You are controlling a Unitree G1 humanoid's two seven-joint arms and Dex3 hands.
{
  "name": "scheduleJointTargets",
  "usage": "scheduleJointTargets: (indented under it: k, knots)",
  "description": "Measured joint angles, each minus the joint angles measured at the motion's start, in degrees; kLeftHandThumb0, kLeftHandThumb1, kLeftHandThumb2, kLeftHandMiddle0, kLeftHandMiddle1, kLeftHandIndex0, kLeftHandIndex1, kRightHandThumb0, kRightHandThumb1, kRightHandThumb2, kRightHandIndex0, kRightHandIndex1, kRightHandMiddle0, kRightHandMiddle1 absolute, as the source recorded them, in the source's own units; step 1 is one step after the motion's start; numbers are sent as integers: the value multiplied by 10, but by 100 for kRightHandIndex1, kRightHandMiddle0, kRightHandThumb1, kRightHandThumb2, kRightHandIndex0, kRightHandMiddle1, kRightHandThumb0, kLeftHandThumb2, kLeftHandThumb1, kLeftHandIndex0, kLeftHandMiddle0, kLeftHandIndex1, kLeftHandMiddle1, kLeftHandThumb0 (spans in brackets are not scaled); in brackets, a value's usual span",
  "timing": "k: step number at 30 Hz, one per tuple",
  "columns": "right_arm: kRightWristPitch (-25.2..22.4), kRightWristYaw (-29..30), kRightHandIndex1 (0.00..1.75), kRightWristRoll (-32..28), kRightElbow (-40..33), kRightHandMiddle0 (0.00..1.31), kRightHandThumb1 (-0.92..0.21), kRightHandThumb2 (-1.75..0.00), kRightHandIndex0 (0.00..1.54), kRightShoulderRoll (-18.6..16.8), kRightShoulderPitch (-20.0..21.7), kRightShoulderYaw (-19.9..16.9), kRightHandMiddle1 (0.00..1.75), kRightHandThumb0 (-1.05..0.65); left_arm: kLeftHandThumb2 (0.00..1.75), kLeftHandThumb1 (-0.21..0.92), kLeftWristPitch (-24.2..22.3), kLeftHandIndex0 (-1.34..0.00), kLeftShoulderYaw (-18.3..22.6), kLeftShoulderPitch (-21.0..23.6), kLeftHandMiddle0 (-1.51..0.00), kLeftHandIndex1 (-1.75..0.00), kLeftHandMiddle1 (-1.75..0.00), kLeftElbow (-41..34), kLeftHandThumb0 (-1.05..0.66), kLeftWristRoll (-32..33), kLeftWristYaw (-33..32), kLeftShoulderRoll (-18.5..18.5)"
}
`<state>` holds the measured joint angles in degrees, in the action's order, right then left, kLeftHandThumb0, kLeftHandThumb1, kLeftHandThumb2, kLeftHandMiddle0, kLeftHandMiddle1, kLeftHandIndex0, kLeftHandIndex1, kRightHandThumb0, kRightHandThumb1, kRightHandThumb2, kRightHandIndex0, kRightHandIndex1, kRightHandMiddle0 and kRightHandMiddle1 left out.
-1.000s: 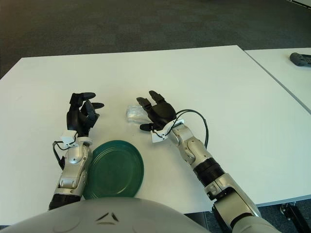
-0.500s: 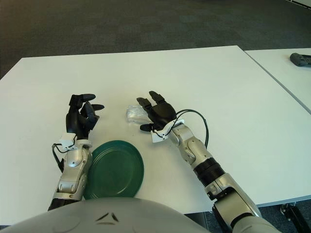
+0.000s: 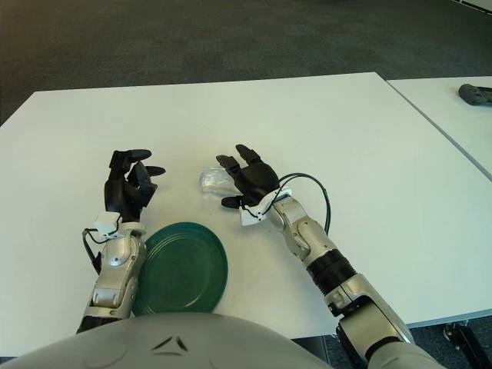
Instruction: Put the bottle into the plate.
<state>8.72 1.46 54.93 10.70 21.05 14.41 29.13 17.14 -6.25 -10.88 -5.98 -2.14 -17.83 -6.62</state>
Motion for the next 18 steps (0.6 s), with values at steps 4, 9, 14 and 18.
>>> scheduleJointTargets:
  k: [4,9,14,18]
  knots:
    - [0,0,1,-2,0,0,-92,-76,20,1,0,-1,40,-105,74,92,6,-39,-2,0,-62,-150,-142,1,-77,3,0,0]
    - [-3,0,1,-4,0,0,-92,-76,21,3,0,-2,43,-105,74,92,11,-39,-5,0,-63,-150,-142,2,-75,7,0,0]
    - [-13,-1,3,-8,-1,0,-92,-72,26,3,-2,-5,53,-105,76,92,15,-40,-9,0,-65,-150,-142,3,-75,8,0,0]
    - [-19,0,4,-13,-1,0,-92,-66,32,3,-4,-6,63,-105,77,92,18,-40,-12,1,-67,-150,-143,3,-75,7,-2,0]
